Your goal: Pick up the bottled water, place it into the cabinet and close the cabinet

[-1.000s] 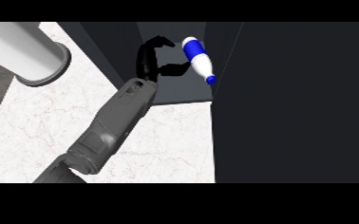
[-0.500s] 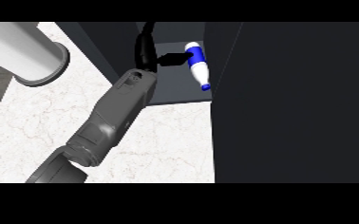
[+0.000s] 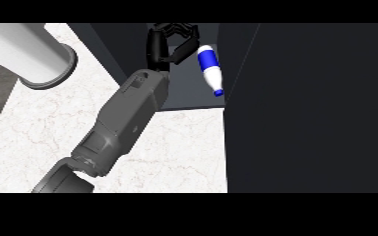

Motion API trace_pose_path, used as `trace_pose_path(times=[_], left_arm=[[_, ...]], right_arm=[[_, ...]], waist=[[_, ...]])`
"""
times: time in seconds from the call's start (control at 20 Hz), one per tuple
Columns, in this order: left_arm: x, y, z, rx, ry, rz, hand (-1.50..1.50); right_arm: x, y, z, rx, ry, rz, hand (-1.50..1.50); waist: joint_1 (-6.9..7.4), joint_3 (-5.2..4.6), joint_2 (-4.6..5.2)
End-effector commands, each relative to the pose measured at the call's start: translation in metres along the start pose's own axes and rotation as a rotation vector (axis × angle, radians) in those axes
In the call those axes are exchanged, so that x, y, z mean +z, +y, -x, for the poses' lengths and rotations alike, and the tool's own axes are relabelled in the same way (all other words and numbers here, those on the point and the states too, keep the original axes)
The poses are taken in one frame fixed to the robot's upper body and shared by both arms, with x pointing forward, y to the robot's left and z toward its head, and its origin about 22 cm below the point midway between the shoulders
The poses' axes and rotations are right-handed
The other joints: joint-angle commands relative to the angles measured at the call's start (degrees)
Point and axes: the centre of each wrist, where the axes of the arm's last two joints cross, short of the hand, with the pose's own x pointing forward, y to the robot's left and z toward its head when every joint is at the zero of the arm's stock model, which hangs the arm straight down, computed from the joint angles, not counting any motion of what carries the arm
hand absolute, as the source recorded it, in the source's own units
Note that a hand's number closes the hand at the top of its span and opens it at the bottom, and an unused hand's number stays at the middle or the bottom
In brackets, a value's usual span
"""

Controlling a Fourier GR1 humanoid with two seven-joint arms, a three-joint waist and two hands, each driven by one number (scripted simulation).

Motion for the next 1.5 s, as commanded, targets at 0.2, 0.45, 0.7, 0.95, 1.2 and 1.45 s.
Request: trace_pose_path(times=[0.2,0.45,0.7,0.95,1.2,1.45], left_arm=[[0.019,-0.005,0.004,0.131,0.023,0.081,1.50],[0.047,-0.010,0.008,0.322,0.095,0.251,1.50],[0.093,-0.019,0.006,0.438,0.145,0.331,-1.50],[0.164,-0.017,0.011,0.487,0.202,0.384,-1.50],[0.194,0.042,0.006,0.450,0.175,0.292,-1.50],[0.249,0.084,0.001,0.442,0.195,0.220,-1.50]], right_arm=[[-0.016,0.002,-0.025,0.004,-0.039,0.018,-1.50],[-0.016,0.006,-0.027,0.007,-0.022,0.019,-1.50],[-0.015,0.017,-0.036,-0.004,-0.027,0.042,-1.50],[-0.018,0.020,-0.032,0.013,-0.044,0.073,-1.50],[-0.014,0.021,-0.034,0.038,-0.027,0.084,-1.50],[-0.014,0.021,-0.040,0.045,0.012,-0.038,-1.50]], waist=[[1.42,0.07,-0.84],[1.49,0.01,-1.00],[2.61,0.00,-1.73],[4.79,0.02,-1.83],[6.04,0.02,-2.18],[5.62,-0.03,-1.89]])
